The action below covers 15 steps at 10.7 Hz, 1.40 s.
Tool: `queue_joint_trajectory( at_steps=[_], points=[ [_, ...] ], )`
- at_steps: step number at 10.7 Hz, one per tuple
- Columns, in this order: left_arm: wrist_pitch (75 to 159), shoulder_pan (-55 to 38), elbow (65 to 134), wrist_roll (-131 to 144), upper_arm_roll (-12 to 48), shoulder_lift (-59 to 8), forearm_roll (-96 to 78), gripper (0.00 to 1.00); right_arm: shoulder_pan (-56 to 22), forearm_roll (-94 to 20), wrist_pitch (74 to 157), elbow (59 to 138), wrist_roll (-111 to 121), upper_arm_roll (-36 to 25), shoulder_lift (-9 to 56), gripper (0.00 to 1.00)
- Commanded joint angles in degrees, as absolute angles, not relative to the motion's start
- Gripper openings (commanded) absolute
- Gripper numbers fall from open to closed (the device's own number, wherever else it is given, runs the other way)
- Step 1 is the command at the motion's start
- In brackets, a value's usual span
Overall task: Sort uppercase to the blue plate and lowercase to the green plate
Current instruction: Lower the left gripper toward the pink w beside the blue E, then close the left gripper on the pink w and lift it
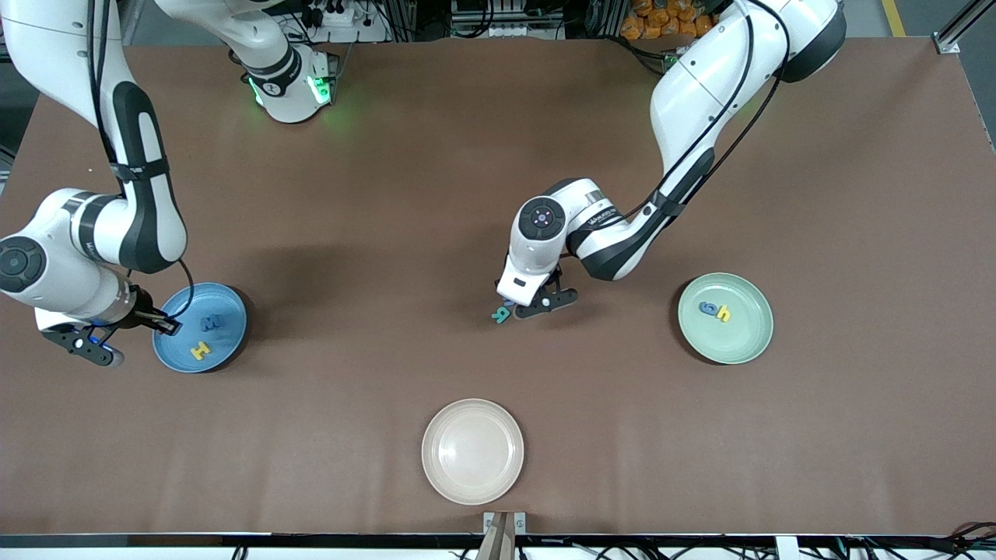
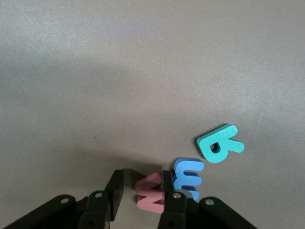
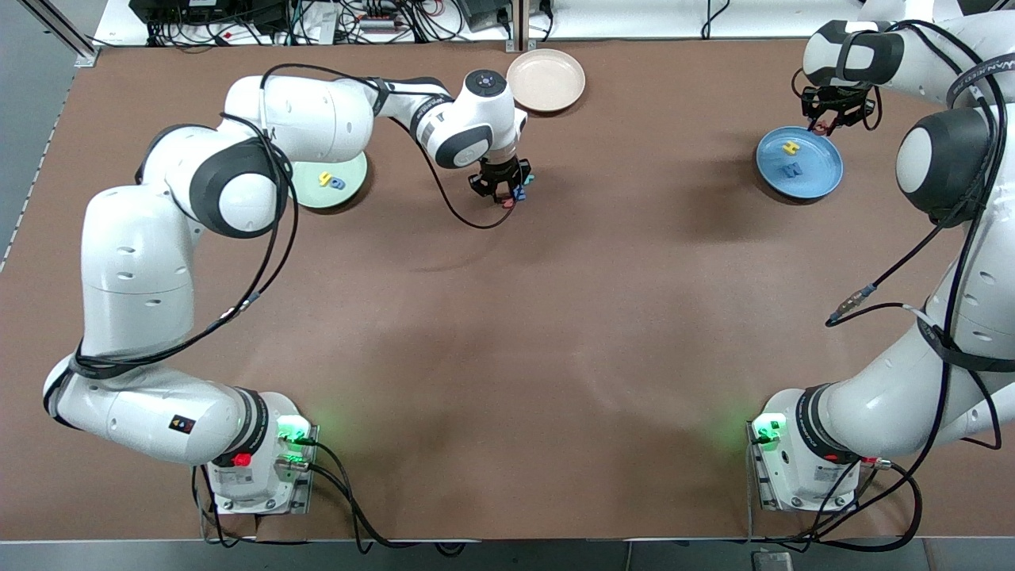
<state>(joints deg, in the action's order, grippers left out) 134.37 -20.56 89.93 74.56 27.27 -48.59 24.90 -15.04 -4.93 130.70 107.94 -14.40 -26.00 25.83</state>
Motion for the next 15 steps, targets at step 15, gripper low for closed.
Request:
queue_joint_trajectory(
  at_steps=[15],
  points=[
    [133.24, -23.47, 88.33, 76.47, 26.02, -50.1, 24.7, 0.31, -15.29, -4.83, 132.36, 109.95, -15.56, -25.84, 24.26, 0.0]
  ],
)
